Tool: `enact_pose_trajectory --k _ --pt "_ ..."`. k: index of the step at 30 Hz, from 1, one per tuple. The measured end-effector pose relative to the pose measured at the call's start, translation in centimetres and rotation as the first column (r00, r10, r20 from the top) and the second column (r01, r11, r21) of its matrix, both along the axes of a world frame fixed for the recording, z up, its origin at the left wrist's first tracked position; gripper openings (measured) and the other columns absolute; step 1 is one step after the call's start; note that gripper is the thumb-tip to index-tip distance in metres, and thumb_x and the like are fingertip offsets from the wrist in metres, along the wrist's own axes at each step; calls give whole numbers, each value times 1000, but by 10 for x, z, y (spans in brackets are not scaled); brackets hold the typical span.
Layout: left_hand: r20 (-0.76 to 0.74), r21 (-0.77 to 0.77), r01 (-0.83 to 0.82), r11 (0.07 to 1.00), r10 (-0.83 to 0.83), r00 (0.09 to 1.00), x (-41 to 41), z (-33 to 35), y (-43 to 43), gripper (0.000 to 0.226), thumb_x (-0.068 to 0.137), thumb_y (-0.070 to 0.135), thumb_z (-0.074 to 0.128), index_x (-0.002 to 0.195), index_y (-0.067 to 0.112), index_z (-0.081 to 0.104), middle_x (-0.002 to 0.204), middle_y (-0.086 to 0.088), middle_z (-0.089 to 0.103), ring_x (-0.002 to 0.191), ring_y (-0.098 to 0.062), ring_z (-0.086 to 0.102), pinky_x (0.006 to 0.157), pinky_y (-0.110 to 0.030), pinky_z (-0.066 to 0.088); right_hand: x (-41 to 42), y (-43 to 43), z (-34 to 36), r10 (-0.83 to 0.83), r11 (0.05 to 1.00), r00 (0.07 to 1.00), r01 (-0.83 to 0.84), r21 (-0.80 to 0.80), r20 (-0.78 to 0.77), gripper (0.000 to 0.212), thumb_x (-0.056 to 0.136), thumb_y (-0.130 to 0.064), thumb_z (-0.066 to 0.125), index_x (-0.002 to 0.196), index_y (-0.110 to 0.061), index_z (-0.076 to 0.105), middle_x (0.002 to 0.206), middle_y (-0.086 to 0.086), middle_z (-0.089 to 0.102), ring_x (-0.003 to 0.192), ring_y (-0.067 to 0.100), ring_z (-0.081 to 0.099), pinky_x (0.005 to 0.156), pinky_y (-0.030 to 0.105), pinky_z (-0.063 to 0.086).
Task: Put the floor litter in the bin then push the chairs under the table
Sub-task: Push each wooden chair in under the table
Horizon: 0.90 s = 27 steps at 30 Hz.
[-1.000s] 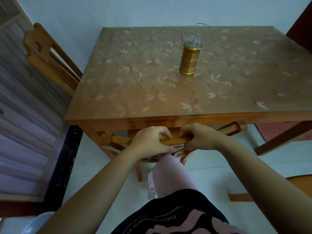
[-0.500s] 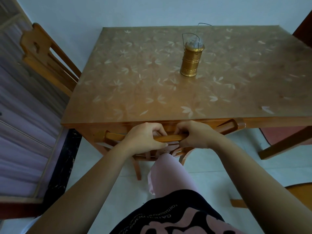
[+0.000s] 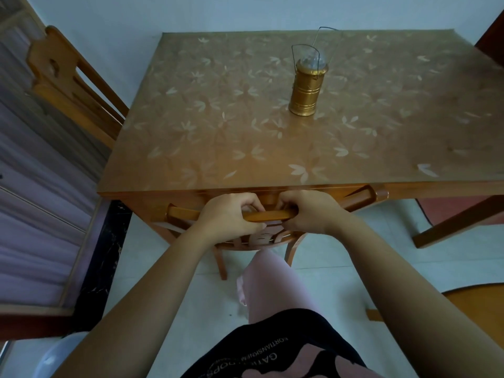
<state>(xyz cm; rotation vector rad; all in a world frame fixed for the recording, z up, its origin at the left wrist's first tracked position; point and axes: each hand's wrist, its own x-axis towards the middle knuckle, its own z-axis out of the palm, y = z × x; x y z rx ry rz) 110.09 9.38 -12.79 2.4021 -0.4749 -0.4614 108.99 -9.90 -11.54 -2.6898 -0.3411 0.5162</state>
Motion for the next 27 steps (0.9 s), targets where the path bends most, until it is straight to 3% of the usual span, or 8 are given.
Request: enact_pose_trajectory --k 4,7,10,13,15,19,27 --pt "131 58 -24 998 16 991 -14 2 1 16 76 44 65 91 40 63 72 20 63 74 0 58 70 -23 42 -16 3 2 -3 999 992 8 -34 127 17 78 -26 60 95 -26 58 91 -4 63 85 16 57 72 26 43" --pt "255 50 -101 994 85 963 -34 5 2 29 82 36 64 109 25 62 99 11 63 102 -14 53 88 -30 34 -40 4 3 -110 994 962 103 40 249 30 82 -25 58 112 -20 57 106 -1 59 101 18 51 89 30 31" --pt "400 53 -197 979 160 903 -66 7 5 36 84 25 63 118 13 58 120 -4 59 116 -24 48 99 -37 31 -73 6 5 -159 987 904 153 48 397 35 81 -16 60 116 -11 58 111 8 59 106 27 51 97 37 31" --pt "533 73 -246 966 171 829 -100 8 6 34 79 14 68 112 5 62 118 -13 61 115 -33 51 96 -47 37 -104 8 8 -165 985 845 171 35 508 34 78 -10 65 111 -5 61 109 15 63 105 35 55 97 49 36" --pt "582 97 -255 962 153 799 -120 8 4 32 76 12 71 106 3 64 113 -15 63 112 -35 55 93 -49 41 -123 8 9 -154 983 856 183 -10 494 37 80 -14 64 115 -7 59 113 13 62 111 34 54 101 54 32" --pt "601 117 -247 962 129 789 -156 12 -10 33 73 11 73 103 2 66 110 -16 65 110 -35 57 91 -48 43 -161 4 12 -170 974 873 219 -57 458 44 83 -21 62 125 -11 52 126 10 57 124 31 45 108 54 20" --pt "608 95 -245 965 139 782 -219 29 -55 36 71 15 75 104 3 67 108 -17 67 106 -37 60 89 -53 44 -224 -23 21 -202 953 837 287 -93 509 46 82 -25 64 124 -13 52 126 9 58 121 29 48 105 53 27"
